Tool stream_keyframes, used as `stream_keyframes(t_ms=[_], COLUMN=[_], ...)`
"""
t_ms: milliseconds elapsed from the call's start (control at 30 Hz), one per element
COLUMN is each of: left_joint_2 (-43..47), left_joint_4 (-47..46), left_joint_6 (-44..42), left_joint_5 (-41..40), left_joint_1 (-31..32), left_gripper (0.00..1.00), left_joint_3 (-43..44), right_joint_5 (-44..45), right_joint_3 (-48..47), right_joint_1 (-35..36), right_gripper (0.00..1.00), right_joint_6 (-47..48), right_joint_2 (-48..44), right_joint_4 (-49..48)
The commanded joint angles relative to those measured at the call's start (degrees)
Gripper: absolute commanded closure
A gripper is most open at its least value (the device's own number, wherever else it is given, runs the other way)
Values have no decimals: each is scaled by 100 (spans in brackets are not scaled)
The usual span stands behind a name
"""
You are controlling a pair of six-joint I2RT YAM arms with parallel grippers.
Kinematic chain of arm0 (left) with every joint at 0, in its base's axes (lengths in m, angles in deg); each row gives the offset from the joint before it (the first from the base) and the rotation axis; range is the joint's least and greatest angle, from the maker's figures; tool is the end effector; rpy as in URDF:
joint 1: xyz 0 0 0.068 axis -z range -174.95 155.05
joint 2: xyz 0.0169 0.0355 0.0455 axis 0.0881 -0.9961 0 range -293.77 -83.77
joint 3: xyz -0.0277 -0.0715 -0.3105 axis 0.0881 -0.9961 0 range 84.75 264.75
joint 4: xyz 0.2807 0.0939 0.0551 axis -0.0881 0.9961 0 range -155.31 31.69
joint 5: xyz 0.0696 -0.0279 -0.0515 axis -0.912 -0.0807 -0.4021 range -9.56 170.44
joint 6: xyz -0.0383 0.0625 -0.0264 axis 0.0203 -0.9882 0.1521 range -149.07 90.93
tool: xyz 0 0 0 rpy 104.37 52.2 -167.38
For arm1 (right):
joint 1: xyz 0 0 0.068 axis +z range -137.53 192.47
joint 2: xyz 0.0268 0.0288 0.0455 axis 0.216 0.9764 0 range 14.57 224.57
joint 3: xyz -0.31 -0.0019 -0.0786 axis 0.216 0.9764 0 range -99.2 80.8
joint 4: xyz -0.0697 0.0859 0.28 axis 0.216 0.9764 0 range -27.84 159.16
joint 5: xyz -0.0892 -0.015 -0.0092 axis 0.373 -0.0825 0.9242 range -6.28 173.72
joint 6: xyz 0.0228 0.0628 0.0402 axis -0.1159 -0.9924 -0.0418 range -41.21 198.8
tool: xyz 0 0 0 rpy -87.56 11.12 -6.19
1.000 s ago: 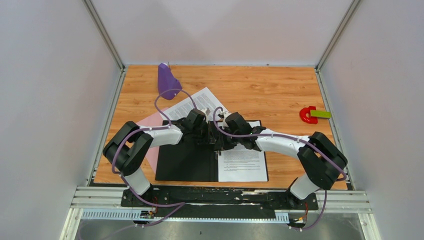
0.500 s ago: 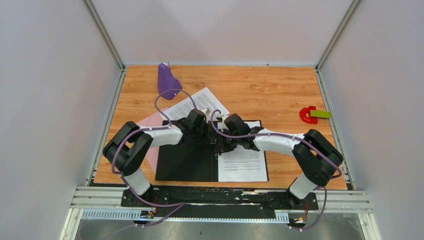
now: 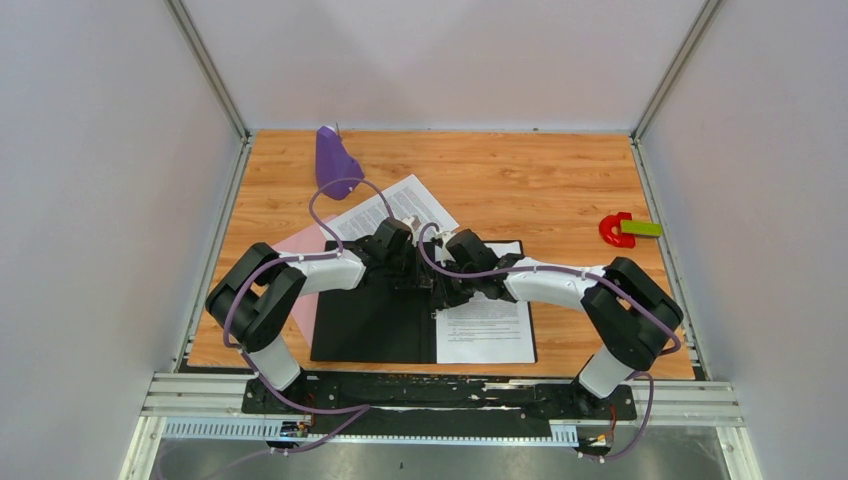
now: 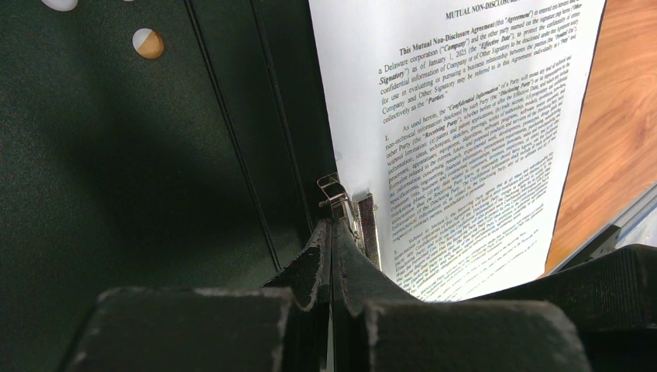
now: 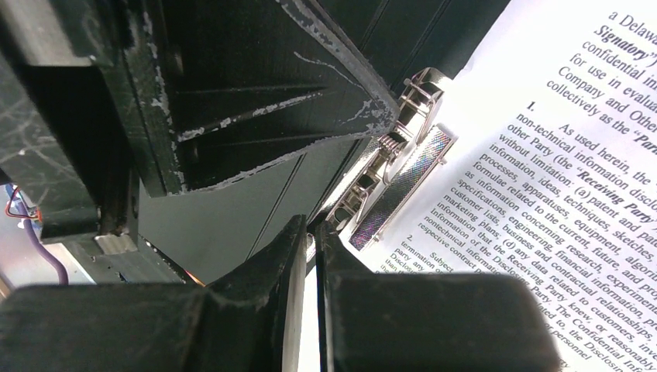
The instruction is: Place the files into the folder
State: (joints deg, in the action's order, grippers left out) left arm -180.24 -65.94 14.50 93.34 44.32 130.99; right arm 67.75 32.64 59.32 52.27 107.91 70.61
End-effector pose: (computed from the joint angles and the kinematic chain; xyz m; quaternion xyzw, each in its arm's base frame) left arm 0.2808 -0.2488 0.1360 0.0037 0.9333 -0.3061 0.1876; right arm 0.2362 0.2787 0.1530 -0.2086 0.9184 0.2905 0.1691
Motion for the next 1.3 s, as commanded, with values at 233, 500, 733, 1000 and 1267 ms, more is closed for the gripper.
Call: stream_keyframes(t_ms=[233, 500, 733, 1000, 1267], left_joint_2=[-242, -160, 201, 425, 513], left_joint_4=[853, 650, 307, -126, -299], left_joint_6=[-228, -166, -36, 69, 164], left_joint_5=[-614, -318, 201, 635, 573], left_joint_1=[37, 42, 37, 37, 37], left_gripper=[100, 100, 83, 73, 75], left_joint_3=[-209, -244, -381, -612, -986], right_joint_5=[759, 829, 1022, 1074, 1123], right_joint_3=[452, 722, 842, 879, 892], right_joint_1=[109, 119, 130, 131, 130], right_gripper=[94, 96, 96, 96, 96], right_joint_6=[211, 125, 88, 50, 7], right_joint_2=[326, 458, 475, 456, 426], right_joint_4=[584, 264, 148, 104, 113])
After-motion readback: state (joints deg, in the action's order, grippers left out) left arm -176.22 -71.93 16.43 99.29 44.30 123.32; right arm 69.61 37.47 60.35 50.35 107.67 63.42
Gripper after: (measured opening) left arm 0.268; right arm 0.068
